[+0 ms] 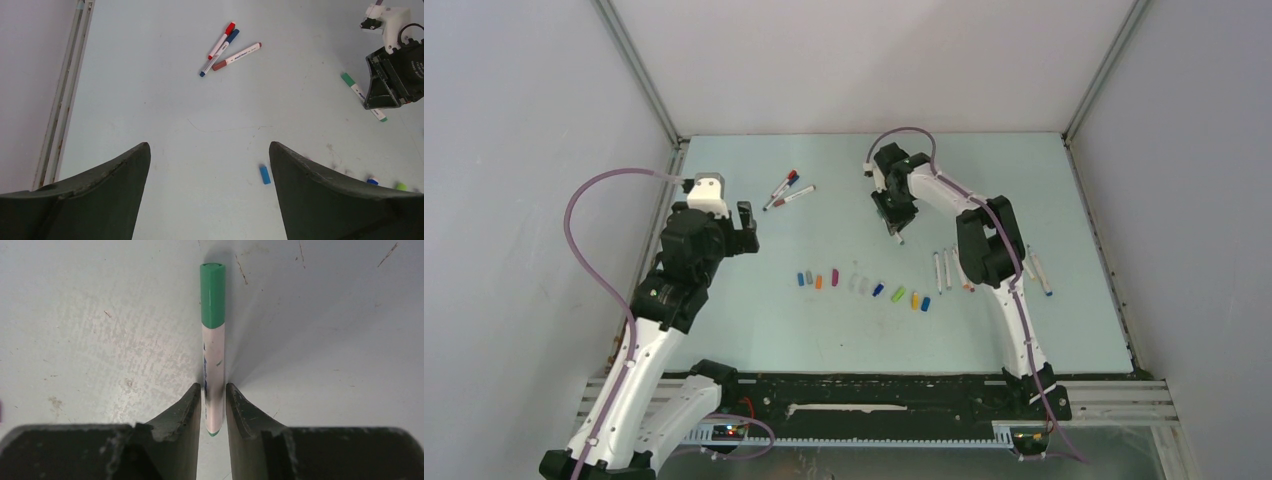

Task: Open the pen caps
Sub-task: Move the pen to the center of the board, then pick up the pen from the center of the board.

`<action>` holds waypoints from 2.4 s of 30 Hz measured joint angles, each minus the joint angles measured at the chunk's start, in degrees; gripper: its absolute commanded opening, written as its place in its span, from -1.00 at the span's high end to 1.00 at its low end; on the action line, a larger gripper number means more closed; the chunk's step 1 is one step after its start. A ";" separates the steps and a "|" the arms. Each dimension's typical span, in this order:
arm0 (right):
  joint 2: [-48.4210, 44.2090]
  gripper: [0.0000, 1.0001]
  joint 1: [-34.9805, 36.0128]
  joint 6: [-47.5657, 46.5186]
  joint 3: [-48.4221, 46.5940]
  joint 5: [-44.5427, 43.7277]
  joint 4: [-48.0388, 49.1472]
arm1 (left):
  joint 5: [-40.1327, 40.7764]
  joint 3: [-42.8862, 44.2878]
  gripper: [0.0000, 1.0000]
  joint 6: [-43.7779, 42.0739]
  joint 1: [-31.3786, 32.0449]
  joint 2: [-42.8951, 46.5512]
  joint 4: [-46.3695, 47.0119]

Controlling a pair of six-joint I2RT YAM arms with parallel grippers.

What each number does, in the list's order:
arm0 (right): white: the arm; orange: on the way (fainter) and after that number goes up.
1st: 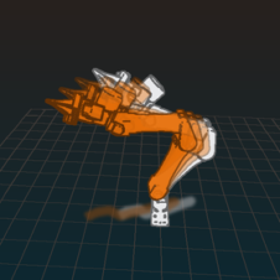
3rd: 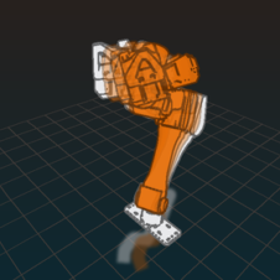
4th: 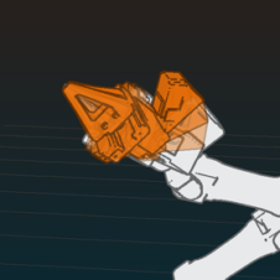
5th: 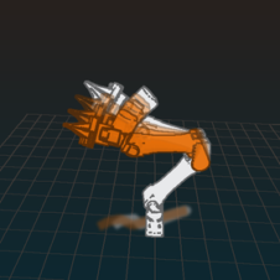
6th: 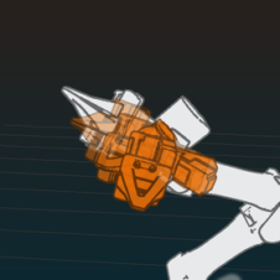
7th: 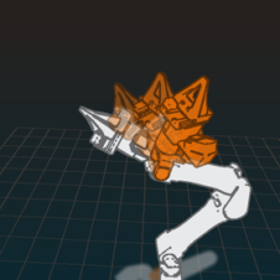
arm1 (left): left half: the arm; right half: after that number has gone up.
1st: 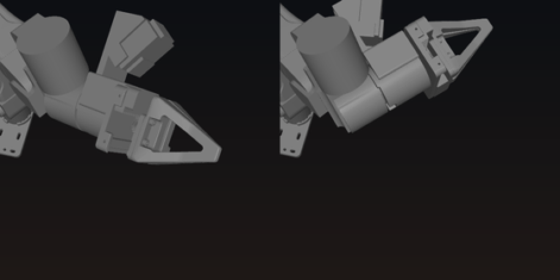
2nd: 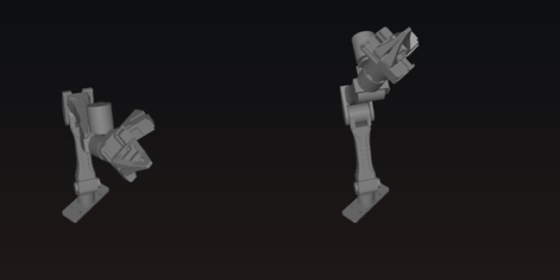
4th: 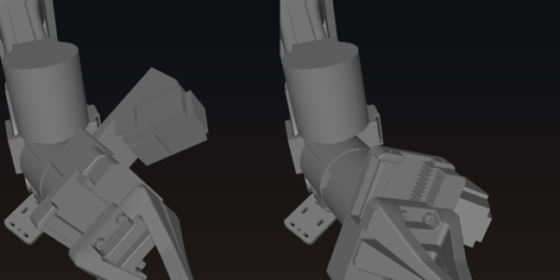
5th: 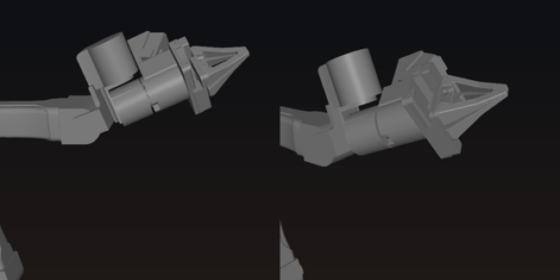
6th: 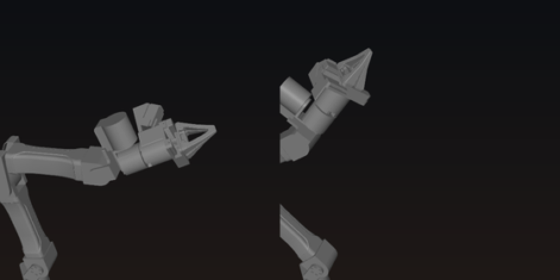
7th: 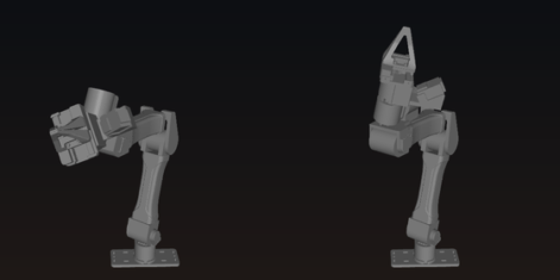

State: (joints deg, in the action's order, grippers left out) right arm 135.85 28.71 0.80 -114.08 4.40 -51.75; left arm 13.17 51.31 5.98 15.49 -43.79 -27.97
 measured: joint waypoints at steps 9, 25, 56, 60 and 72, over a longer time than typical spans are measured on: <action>0.96 1.00 -0.68 -2.40 -1.66 3.02 -2.32 | -0.81 -0.26 -0.83 0.00 -0.04 0.09 0.24; -5.42 1.00 -0.33 -10.36 6.62 5.88 -0.96 | -20.13 -6.49 -0.99 14.84 -0.20 -3.96 12.98; -51.39 1.00 -13.03 -22.32 39.67 60.63 5.95 | -17.20 -16.13 -0.73 48.04 24.28 -24.50 66.88; -51.04 1.00 -12.63 -22.40 39.67 61.79 5.92 | -16.74 -13.66 -0.67 48.19 25.31 -27.43 67.78; -49.68 1.00 -11.02 -22.47 39.69 62.10 5.88 | -16.96 -9.64 -0.15 49.53 27.41 -32.48 68.76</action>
State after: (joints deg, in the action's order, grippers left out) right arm 86.17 17.69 -21.67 -74.39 66.50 -45.87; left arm -3.79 41.67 55.51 42.89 -76.27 40.80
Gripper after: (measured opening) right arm 0.034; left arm 0.632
